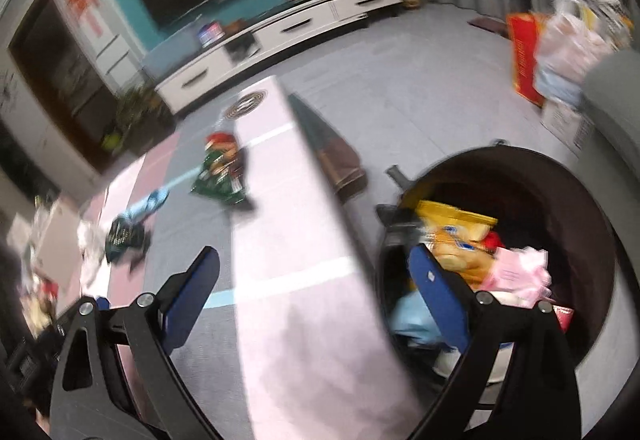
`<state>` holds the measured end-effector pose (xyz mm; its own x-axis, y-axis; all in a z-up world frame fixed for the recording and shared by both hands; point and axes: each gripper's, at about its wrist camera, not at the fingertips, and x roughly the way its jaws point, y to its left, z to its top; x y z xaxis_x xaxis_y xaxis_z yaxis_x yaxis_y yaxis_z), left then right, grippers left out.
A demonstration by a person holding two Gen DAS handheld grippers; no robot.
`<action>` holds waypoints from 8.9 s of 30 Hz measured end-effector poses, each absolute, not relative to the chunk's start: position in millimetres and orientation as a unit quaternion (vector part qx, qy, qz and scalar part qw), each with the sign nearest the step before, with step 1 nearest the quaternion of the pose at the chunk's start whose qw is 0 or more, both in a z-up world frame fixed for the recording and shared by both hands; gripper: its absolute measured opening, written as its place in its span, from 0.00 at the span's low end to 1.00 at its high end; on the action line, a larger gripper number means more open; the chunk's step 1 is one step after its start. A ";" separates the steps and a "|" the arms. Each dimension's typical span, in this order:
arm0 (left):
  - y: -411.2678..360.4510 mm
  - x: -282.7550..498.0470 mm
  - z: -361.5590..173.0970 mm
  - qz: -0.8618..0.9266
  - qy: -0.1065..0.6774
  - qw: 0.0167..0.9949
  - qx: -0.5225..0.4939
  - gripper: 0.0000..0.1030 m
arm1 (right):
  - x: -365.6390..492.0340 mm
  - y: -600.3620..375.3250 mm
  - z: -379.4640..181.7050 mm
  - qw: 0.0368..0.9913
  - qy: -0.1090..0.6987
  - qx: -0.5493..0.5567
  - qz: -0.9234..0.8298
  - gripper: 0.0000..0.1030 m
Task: Collect trash
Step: 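Move both tools back toward the remaining trash on the mat, then grasp the dark green plastic bag with the left tool while the right tool grasps the green snack bag, then carry the green bag and snack bag over the black bin, then lower both items into the bin and open both tools to drop them, then move both tools back over the remaining trash on the mat, then grasp the white plastic bag with the left tool while the right tool grasps the blue cloth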
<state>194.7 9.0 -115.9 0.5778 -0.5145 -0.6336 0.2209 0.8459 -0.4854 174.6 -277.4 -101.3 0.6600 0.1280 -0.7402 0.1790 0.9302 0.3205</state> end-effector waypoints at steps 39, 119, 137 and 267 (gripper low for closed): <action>51.8 269.2 -129.9 -0.185 0.409 0.872 -0.197 0.15 | 284.4 -187.7 -118.9 0.904 0.420 0.064 0.036 0.09; -250.7 177.4 -110.3 -0.387 0.441 0.810 -0.016 0.15 | 76.7 -388.8 -79.3 0.910 0.342 0.194 -0.133 0.09; -266.1 180.4 -123.0 -0.386 0.455 0.802 0.006 0.15 | 80.1 -393.6 -86.6 0.904 0.356 0.191 -0.142 0.09; 209.5 248.0 -121.8 0.018 0.380 0.905 -0.191 0.97 | 252.3 -62.5 -102.9 0.871 0.434 0.182 0.141 0.85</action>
